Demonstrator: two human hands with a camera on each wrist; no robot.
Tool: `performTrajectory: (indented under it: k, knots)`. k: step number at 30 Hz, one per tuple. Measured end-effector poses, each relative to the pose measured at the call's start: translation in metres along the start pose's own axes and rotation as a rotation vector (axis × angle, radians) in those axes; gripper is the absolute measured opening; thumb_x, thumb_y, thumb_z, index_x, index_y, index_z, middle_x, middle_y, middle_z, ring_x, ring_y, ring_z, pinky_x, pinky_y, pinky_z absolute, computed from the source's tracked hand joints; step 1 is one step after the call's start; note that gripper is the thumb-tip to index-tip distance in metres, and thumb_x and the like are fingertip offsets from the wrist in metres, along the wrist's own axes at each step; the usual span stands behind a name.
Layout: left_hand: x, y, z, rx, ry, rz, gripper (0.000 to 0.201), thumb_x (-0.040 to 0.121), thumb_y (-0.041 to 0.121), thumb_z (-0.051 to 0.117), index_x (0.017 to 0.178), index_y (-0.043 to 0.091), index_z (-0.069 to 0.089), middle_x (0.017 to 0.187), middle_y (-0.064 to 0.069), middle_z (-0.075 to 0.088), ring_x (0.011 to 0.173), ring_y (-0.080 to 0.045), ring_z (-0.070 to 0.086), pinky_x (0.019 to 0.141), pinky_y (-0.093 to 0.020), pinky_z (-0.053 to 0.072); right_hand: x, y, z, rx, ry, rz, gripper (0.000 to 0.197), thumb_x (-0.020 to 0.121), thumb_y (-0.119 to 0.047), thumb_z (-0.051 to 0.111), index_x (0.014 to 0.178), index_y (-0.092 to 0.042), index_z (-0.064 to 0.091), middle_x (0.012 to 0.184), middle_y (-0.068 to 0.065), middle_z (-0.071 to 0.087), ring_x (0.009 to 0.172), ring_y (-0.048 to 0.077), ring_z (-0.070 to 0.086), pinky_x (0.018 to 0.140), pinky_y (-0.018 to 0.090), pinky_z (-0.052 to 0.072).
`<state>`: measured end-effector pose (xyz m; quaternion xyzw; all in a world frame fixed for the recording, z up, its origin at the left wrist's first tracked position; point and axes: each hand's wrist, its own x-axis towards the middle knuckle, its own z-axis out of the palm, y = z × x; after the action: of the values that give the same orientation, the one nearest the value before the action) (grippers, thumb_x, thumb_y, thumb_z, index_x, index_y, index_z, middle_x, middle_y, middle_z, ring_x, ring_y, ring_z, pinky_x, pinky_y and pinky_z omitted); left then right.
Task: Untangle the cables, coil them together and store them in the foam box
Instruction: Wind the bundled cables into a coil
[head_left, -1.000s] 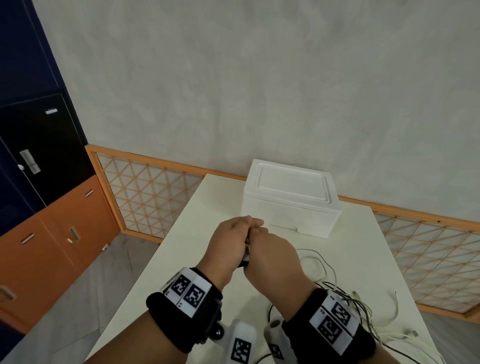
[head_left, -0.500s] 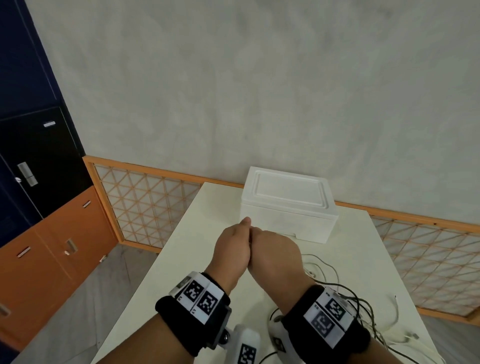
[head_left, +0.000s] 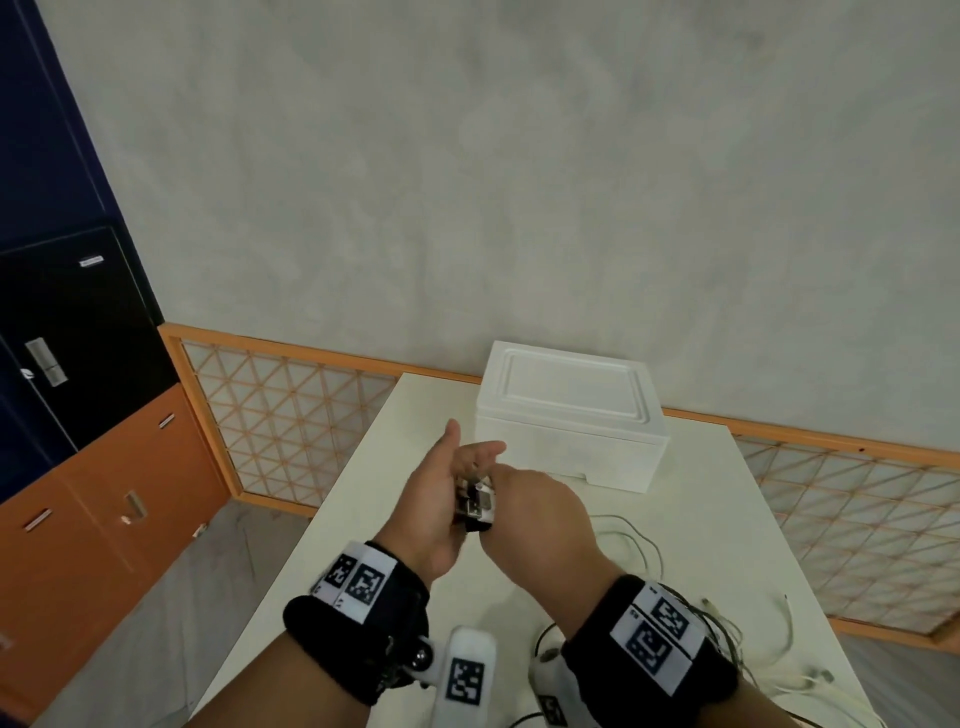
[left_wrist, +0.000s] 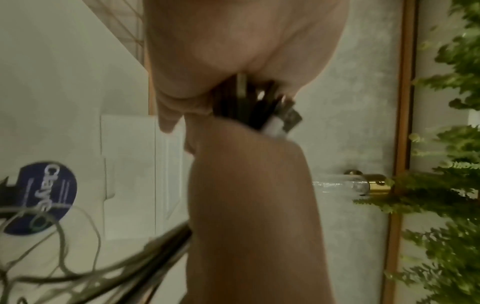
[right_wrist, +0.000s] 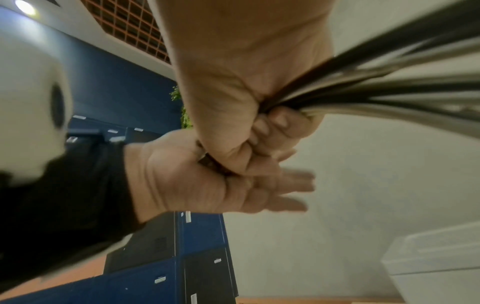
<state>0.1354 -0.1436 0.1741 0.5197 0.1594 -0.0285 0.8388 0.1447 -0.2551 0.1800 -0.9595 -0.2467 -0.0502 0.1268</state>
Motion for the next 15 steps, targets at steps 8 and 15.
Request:
performTrajectory:
  k: [8, 15]
  knots:
    - [-0.008, -0.009, 0.014, 0.199, 0.042, 0.097, 0.045, 0.102, 0.038, 0.034, 0.101, 0.018, 0.075, 0.111, 0.005, 0.071, 0.102, -0.011, 0.065, 0.083, -0.03, 0.051, -0.004, 0.0, 0.003, -0.067, -0.051, -0.051, 0.036, 0.089, -0.012, 0.044, 0.125, -0.008, 0.046, 0.102, 0.007, 0.063, 0.092, 0.025, 0.062, 0.057, 0.028, 0.031]
    - [-0.005, -0.008, 0.019, 0.425, 0.041, 0.152, 0.041, 0.1, 0.032, 0.034, 0.097, 0.027, 0.075, 0.108, 0.001, 0.07, 0.101, -0.016, 0.064, 0.077, -0.03, 0.05, -0.005, -0.002, 0.001, -0.075, -0.069, -0.005, 0.028, 0.086, -0.009, 0.047, 0.113, -0.015, 0.053, 0.102, 0.003, 0.064, 0.092, 0.024, 0.064, 0.058, 0.027, 0.034]
